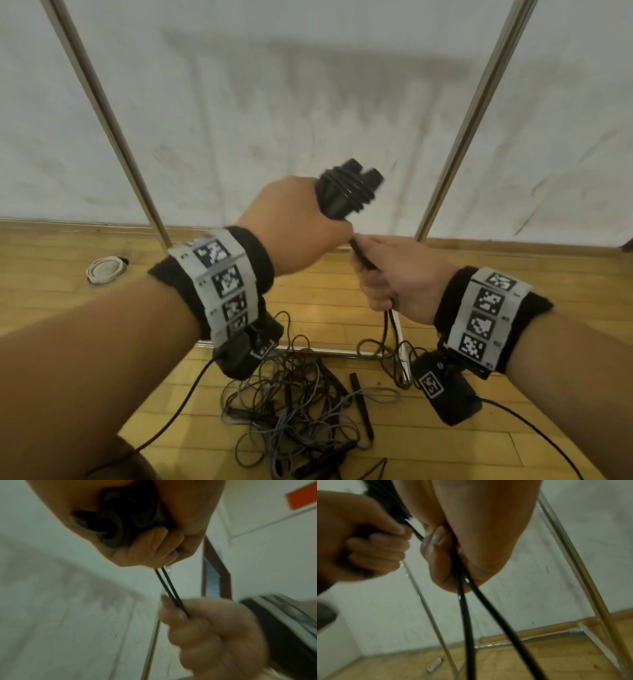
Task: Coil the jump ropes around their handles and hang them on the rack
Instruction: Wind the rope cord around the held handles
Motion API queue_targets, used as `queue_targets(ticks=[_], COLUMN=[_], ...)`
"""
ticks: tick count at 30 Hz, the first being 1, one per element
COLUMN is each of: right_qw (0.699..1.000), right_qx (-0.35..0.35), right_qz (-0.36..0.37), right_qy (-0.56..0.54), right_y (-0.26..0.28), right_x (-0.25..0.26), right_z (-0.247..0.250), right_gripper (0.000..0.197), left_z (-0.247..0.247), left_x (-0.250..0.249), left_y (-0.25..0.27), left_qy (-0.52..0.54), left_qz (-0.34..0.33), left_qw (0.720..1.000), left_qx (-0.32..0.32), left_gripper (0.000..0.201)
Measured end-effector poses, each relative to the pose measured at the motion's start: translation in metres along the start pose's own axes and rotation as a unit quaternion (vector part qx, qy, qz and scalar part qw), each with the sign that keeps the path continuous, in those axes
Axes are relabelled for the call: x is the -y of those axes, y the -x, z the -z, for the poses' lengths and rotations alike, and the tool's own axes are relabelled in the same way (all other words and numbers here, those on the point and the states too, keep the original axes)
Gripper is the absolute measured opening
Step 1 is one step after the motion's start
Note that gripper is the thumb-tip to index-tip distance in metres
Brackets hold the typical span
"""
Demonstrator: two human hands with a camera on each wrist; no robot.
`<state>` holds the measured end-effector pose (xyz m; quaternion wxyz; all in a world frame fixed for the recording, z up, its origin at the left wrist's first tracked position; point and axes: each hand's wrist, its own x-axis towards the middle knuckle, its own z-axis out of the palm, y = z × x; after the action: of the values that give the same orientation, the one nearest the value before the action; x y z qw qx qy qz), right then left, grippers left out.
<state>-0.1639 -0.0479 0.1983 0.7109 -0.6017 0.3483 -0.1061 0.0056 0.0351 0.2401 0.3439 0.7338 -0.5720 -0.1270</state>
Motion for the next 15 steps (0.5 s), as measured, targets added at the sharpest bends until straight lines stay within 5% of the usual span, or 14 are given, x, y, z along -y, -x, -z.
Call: queue_targets(ticks=[4, 8, 11, 15], right_qw=[0.976, 0.806, 0.743, 0.712], right_qx=[-0.027, 0.023, 0.055, 0.053], right_qz=[0.030, 0.090, 0.094, 0.115], right_qy=[0.213, 0.585, 0.661, 0.691], right_y=[0.003, 0.013, 0.018, 0.020], right_x=[0.000, 0.011, 0.017, 0.031], right_z=[-0.010, -0.017, -0.020, -0.010], right_gripper=[0.041, 0.031, 0.026, 0.031], left_z=[0.005, -0.017, -0.039, -0.057], left_x=[0.032, 0.048, 0.051, 0.045], left_y=[-0.020, -0.016, -0.008, 0.002], left_qy=[-0.187, -0.309, -0.363, -0.386], left_qz=[0.072, 0.065, 0.046, -0.003], left_qw=[0.978, 0.937, 0.907, 0.889], left_qx=[0.056, 0.151, 0.209, 0.247], left_gripper=[0.019, 0.013, 0.016, 0.022])
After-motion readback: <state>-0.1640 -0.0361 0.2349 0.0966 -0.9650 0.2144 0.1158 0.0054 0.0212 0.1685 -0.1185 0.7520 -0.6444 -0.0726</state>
